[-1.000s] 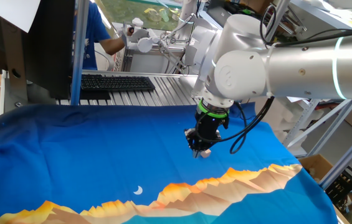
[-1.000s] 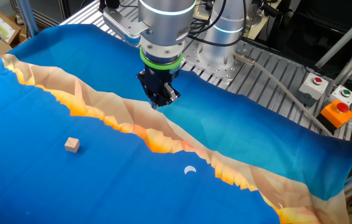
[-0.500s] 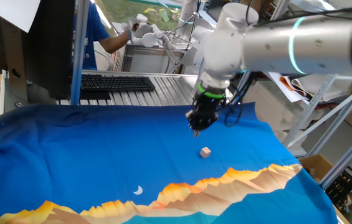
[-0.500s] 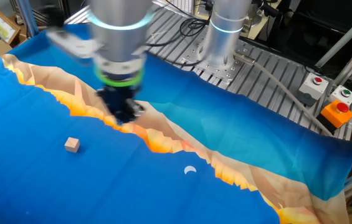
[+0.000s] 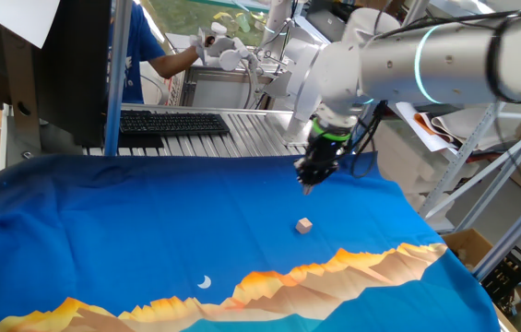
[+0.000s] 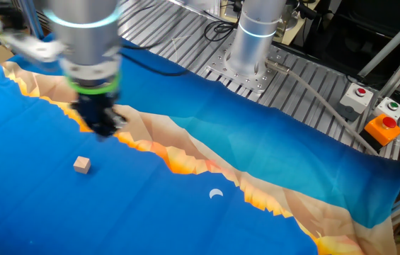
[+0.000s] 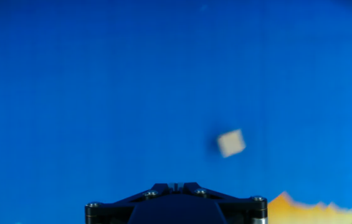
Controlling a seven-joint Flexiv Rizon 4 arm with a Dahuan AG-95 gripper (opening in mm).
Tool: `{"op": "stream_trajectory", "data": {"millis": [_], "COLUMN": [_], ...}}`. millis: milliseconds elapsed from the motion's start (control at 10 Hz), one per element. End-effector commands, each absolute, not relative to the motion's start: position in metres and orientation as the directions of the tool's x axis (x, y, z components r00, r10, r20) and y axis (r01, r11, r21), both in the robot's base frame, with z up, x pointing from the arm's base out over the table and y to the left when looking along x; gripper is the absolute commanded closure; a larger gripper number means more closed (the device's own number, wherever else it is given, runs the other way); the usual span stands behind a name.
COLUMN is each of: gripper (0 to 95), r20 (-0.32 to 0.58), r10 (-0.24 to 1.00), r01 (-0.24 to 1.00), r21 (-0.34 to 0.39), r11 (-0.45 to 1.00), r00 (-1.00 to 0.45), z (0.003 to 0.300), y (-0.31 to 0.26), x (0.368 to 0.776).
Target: Pick up the small block on the left and move it to the right
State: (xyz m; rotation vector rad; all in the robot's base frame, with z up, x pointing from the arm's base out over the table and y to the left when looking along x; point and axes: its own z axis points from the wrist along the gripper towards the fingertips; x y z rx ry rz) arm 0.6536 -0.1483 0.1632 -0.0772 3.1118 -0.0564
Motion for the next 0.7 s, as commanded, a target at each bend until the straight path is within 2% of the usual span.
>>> {"op": "stream_trajectory", "data": {"millis": [100, 700], "gripper": [95.0, 95.0], "r20": [-0.032, -0.037], "r10": [-0.083, -0.069], "r01": [-0.082, -0.067], "r21": [-0.042, -0.043], "r11": [0.996, 0.997], "r00": [-0.996, -0.997], "z": [0.1644, 0.1547], "y": [-0.179, -0.1833], "x": [0.6748, 0.6745]}}
